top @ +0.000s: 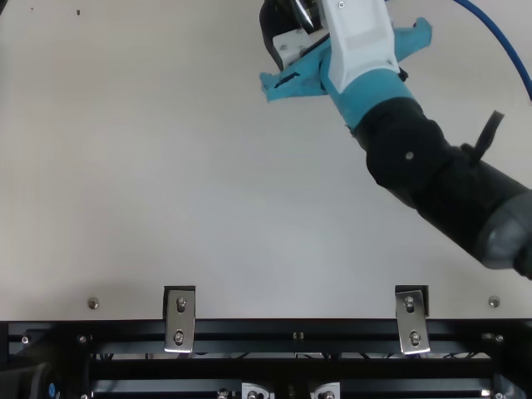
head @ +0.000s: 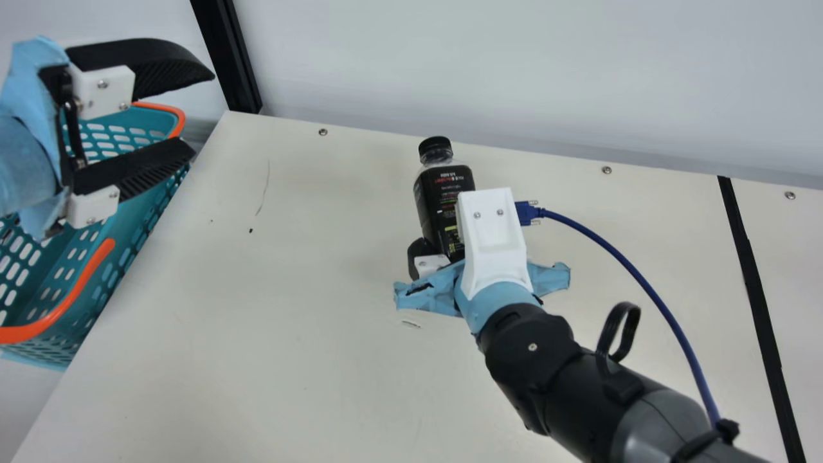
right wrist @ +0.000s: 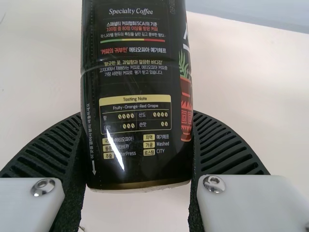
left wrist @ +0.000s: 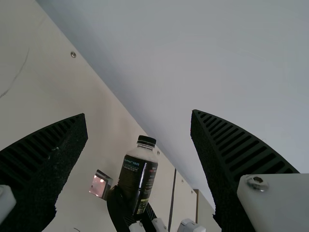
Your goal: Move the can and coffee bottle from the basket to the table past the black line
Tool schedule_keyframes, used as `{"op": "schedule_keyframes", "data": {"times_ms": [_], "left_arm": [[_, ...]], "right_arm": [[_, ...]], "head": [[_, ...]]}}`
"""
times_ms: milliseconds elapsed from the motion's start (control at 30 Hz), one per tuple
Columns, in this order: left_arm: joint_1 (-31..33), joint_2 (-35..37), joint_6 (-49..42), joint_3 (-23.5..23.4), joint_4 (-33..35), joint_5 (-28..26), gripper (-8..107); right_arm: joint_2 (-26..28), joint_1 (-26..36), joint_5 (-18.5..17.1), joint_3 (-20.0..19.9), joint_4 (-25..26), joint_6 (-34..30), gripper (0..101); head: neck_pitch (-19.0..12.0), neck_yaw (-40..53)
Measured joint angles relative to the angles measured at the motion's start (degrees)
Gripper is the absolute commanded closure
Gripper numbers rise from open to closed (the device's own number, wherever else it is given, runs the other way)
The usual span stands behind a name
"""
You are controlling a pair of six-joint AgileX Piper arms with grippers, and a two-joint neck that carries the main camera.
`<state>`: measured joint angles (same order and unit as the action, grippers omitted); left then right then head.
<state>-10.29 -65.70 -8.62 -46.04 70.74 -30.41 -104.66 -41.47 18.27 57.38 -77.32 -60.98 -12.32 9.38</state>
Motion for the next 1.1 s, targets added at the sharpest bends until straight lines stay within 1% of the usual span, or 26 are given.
{"op": "schedule_keyframes", "data": {"times_ms": [267, 433, 533, 633, 867, 1100], "left_arm": [[0.0, 0.0, 0.0, 0.0, 0.0, 0.0, 9], [0.0, 0.0, 0.0, 0.0, 0.0, 0.0, 9], [0.0, 0.0, 0.0, 0.0, 0.0, 0.0, 9], [0.0, 0.0, 0.0, 0.0, 0.0, 0.0, 9], [0.0, 0.0, 0.0, 0.0, 0.0, 0.0, 9], [0.0, 0.0, 0.0, 0.0, 0.0, 0.0, 9]], "right_arm": [[-1.2, -0.2, 0.8, 2.3, -3.9, -3.9, 101], [-1.0, 0.0, 1.9, 2.3, -6.4, -5.8, 101], [0.1, 1.0, 3.0, 1.3, -7.8, -6.8, 101], [1.3, 1.9, 3.2, 0.1, -8.8, -7.6, 101], [4.5, 4.7, 4.9, -3.4, -9.8, -8.1, 101], [7.9, 8.3, 5.5, -7.1, -10.1, -7.3, 101]], "head": [[0.0, 0.0], [0.3, 0.0], [0.3, 0.0], [0.0, 0.0], [0.0, 0.0], [0.3, -4.1]]}}
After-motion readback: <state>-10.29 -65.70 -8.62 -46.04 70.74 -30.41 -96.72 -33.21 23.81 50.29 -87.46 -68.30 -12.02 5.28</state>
